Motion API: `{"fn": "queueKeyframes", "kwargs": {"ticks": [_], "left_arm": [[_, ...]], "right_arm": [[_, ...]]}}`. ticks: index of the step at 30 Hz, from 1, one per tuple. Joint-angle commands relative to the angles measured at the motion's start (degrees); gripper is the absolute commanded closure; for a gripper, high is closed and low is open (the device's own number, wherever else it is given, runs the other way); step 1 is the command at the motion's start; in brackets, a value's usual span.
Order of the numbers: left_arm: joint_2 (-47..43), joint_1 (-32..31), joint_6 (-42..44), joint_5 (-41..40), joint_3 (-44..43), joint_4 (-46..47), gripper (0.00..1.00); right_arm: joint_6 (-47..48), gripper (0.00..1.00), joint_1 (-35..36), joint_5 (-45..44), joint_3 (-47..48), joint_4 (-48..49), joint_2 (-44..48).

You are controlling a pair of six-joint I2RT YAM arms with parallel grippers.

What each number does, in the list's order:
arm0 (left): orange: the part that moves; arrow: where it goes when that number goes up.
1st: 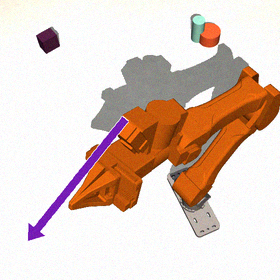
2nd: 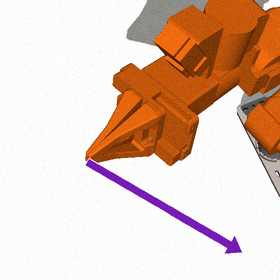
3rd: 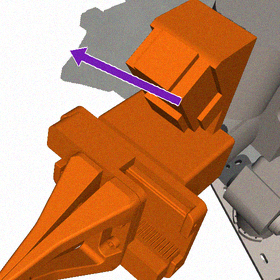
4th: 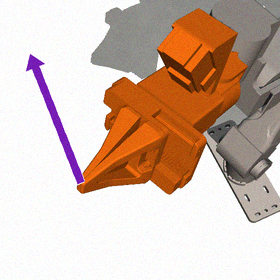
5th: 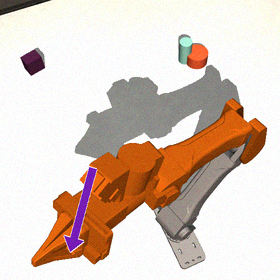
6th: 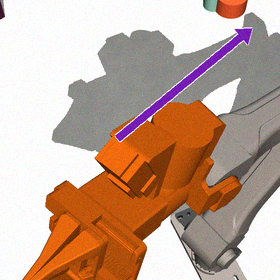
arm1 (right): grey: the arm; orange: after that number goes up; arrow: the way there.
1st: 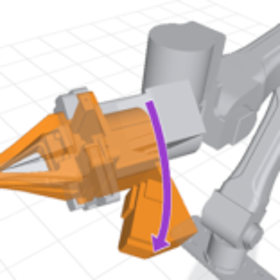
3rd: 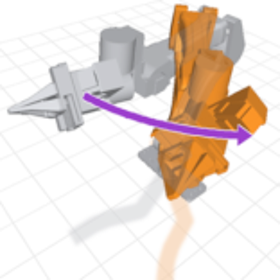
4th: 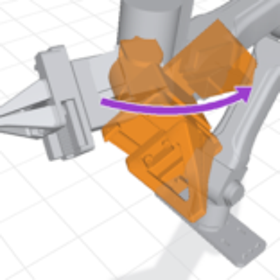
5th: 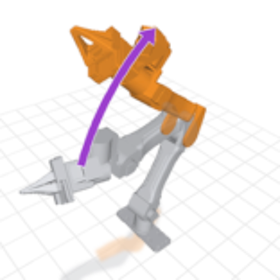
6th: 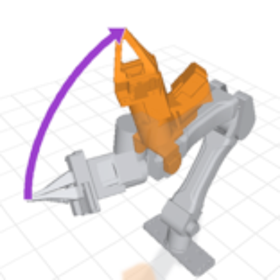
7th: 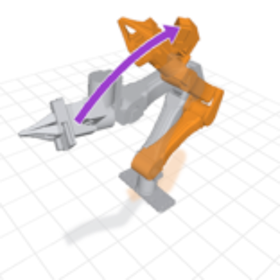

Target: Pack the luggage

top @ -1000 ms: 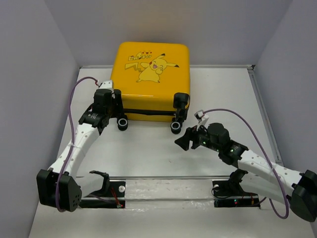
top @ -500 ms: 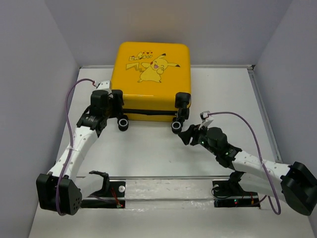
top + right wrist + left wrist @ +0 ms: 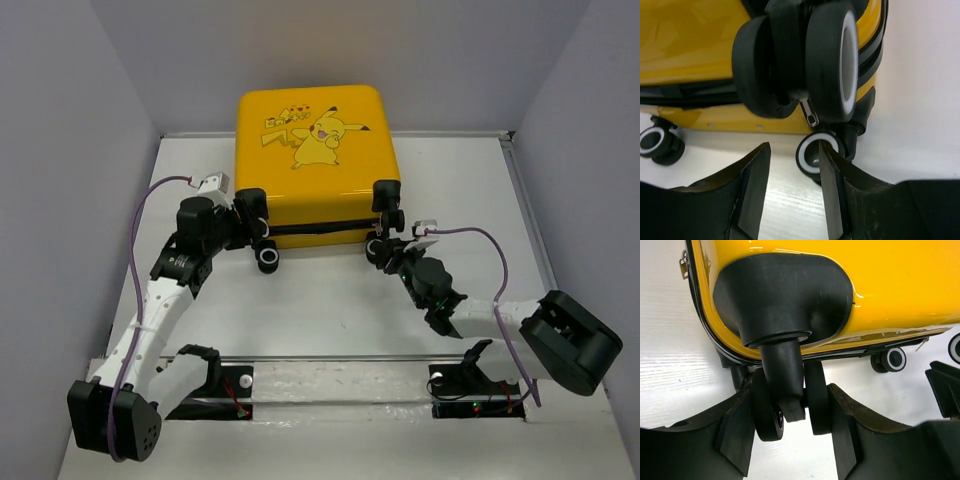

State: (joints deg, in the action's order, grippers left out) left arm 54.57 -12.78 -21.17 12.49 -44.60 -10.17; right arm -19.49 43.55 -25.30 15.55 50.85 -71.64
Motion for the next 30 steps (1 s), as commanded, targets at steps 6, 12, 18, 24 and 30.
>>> {"fn": "queueKeyframes", "kwargs": {"ticks": [6, 12, 18, 24, 30], "left_arm": [[-7.7, -1.0, -0.6, 7.0, -1.4, 1.7, 0.94], [-8.9, -1.0, -1.2, 7.9, -1.3, 1.4, 0.94], [-9.6, -1.0, -1.0, 7.4, -0.1, 0.9, 0.94], [-9.8, -1.0, -1.3, 7.4, -0.2, 0.8, 0.94], [-8.6, -1.0, -2.2, 8.6, 0.3, 2.6, 0.94]], "right_arm": [[3.8, 0.52, -4.8, 0.9, 5.6, 18.2, -10.6], [3.8, 0.53, -4.8, 4.2, 8.2, 23.5, -16.3], [3.8, 0.59, -5.4, 5.3, 9.3, 23.8, -18.2], [1.6, 0.83, -7.9, 8.2, 9.8, 25.5, -20.6], [0.2, 0.93, -7.9, 12.5, 9.4, 25.6, -20.7]]}}
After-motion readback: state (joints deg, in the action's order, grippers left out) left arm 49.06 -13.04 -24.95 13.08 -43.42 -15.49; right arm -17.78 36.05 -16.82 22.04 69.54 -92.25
